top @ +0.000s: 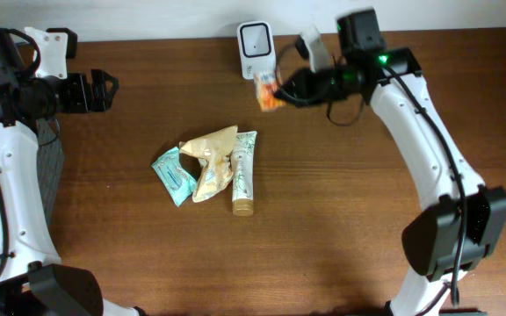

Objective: Scan the item barcode
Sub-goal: 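Raise the orange snack pack to the scanner with the right gripper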

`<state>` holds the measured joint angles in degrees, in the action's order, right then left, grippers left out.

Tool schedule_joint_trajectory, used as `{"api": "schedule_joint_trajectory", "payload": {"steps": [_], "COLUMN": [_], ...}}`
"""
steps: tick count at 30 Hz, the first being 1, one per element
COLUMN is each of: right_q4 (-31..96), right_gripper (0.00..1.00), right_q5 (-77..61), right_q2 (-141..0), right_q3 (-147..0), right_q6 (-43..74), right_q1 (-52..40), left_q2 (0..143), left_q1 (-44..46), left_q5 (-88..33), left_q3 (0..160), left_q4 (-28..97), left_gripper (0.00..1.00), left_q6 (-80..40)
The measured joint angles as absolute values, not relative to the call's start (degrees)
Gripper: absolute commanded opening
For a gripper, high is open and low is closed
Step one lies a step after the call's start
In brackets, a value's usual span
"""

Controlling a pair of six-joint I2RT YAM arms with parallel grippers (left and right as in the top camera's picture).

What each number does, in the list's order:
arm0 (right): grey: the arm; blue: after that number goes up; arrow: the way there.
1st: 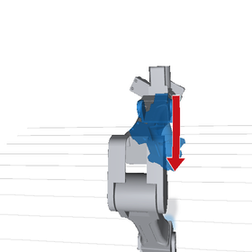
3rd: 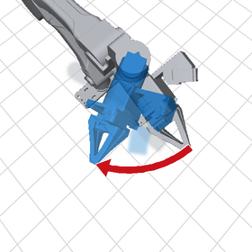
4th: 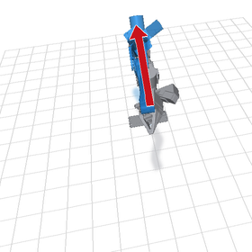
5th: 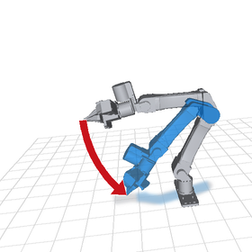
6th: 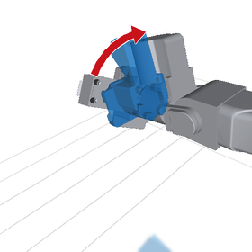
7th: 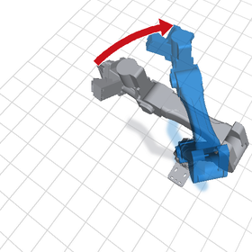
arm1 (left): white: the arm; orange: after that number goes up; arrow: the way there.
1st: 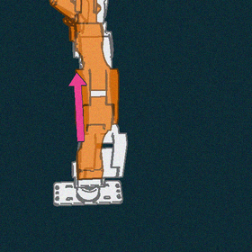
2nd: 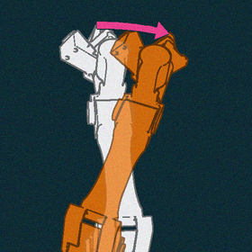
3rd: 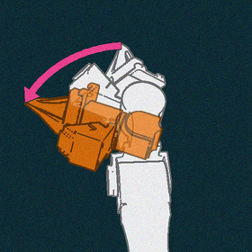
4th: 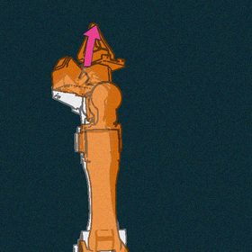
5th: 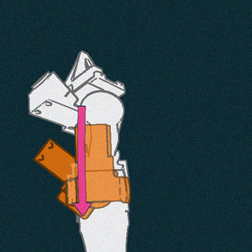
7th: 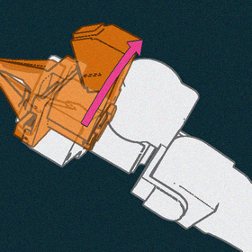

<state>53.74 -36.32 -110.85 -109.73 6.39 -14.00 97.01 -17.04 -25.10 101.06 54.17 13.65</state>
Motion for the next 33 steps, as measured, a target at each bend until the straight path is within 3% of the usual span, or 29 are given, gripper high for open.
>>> {"api": "schedule_joint_trajectory", "payload": {"steps": [6, 11, 14, 20, 33], "right_q4": [34.37, 13.8, 6.31, 3.4, 2.92], "right_gripper": [0.04, 0.04, 0.04, 0.04, 0.04], "right_q5": [-0.21, 14.39, 16.56, 17.45, 18.74], "right_q2": [-111.57, -122.78, -129.75, -138.93, -140.22], "right_q3": [-116.38, -116.73, -116.53, -116.46, -116.44], "right_q6": [-3.18, -19.46, -29.39, -49.63, -53.93], "right_q1": [-24.18, -24.1, -23.99, -23.99, -23.99], "left_q2": [97.01, 97.01, 97.01, 97.01, 97.01], "left_q1": [-17.04, -17.04, -17.04, -17.04, -17.04], "left_q5": [-25.08, -25.08, -25.1, -25.1, -25.1], "left_q3": [101.06, 101.06, 101.06, 101.06, 101.06], "left_q4": [54.13, 54.11, 54.06, 54.13, 54.13], "left_gripper": [0.99, 0.99, 0.99, 0.99, 0.99], "left_q6": [13.65, 13.65, 13.65, 13.65, 13.65]}}
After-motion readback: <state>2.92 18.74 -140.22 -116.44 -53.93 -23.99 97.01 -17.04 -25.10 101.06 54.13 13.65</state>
